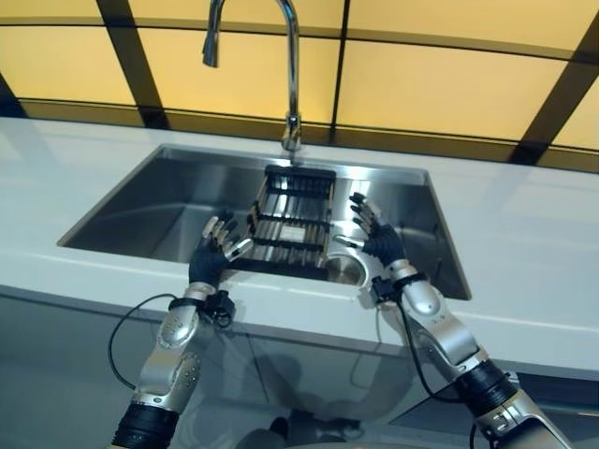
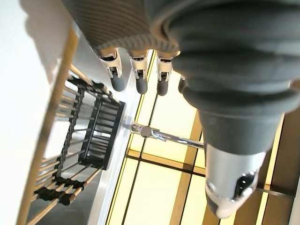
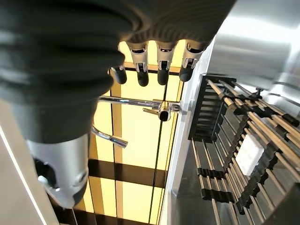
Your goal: Pick up plates and place into dishwasher.
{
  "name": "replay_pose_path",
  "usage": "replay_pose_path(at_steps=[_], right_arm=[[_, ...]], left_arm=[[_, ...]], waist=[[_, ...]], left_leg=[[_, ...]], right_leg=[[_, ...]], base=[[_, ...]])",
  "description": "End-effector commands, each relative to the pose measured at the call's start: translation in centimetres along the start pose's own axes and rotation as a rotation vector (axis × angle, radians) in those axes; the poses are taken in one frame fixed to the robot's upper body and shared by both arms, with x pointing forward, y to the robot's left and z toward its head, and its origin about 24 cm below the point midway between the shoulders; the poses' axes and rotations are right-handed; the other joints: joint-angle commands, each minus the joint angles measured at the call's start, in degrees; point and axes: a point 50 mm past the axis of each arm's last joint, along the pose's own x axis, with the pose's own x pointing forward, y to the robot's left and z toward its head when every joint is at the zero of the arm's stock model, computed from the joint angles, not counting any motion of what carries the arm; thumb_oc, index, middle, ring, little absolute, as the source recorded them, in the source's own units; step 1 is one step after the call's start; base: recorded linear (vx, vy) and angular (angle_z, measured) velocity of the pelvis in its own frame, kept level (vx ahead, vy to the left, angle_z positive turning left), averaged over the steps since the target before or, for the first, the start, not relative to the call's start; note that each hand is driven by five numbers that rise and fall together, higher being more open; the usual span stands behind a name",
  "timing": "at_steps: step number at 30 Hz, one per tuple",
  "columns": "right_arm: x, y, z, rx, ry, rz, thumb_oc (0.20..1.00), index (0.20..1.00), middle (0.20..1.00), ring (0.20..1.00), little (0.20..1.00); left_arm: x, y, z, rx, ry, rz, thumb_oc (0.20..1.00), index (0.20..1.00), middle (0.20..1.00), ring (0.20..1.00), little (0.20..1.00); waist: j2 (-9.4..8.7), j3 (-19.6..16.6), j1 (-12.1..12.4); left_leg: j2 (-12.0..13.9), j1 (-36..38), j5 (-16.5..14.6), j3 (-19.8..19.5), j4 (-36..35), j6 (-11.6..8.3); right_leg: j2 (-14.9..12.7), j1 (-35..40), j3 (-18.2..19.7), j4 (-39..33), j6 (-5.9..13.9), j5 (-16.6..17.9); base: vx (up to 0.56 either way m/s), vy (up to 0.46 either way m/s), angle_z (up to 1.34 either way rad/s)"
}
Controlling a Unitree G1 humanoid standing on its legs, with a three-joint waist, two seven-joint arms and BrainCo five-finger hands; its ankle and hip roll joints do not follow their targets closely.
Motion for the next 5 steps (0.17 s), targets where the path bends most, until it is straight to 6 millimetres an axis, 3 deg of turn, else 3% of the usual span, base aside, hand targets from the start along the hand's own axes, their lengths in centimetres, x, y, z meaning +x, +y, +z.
replay_pose_path(at_steps=[1,5], right_arm=[[0.1,0.18,1.94,0.04,-0.125,0.001,1.0,1.0,1.0,1.0,1.0],[0.07,0.21,1.95,0.042,-0.125,-0.007,1.0,1.0,1.0,1.0,1.0]], left_arm=[[0.5,-0.12,1.31,-0.011,-0.065,-0.011,1.0,1.0,1.0,1.0,1.0],[0.74,-0.29,1.27,-0.016,-0.056,-0.03,1.0,1.0,1.0,1.0,1.0]], waist=[[0.29,-3.1,-1.3],[0.52,-3.2,-1.5]], left_leg=[[2.9,2.4,-8.7,0.2,3.2,-0.61],[3.0,3.1,-8.5,0.9,1.9,-0.4]], right_leg=[[-1.2,-4.3,0.0,-4.8,1.14,7.8],[-1.7,-4.4,-0.5,-4.7,1.76,7.8]], base=[[0.04,0.066,-0.07],[0.02,0.044,-0.02]])
